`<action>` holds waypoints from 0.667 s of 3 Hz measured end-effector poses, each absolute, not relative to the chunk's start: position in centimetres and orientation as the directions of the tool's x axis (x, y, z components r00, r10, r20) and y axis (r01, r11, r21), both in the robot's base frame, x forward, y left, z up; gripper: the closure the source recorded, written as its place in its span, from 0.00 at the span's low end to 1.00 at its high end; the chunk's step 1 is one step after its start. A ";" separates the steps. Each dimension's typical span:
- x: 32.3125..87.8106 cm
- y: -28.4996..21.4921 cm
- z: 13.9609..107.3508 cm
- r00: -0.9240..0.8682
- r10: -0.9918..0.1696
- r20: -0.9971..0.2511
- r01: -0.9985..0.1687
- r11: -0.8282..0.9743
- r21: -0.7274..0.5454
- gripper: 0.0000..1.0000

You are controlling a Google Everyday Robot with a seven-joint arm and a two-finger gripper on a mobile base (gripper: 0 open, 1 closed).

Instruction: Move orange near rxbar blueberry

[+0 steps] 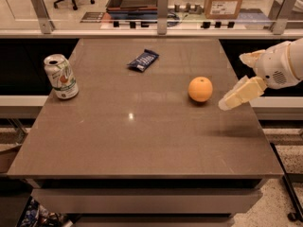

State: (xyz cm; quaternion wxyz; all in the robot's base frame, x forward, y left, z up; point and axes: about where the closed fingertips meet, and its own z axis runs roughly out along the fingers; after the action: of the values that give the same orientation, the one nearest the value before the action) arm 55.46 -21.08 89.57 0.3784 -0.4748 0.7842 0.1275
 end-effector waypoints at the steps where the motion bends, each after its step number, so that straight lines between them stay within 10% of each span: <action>1: 56.6 -20.7 87.6 -0.283 -0.630 -0.723 -0.840 0.526 -0.130 0.00; 2: 57.4 -18.9 85.9 -0.290 -0.638 -0.713 -0.859 0.502 -0.100 0.00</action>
Offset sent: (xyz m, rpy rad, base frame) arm 0.0283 0.0394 -0.0558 0.0206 0.0977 0.0489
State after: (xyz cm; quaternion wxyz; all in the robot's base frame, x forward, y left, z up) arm 57.39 -18.91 85.88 0.3600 -0.4748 0.7884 0.1531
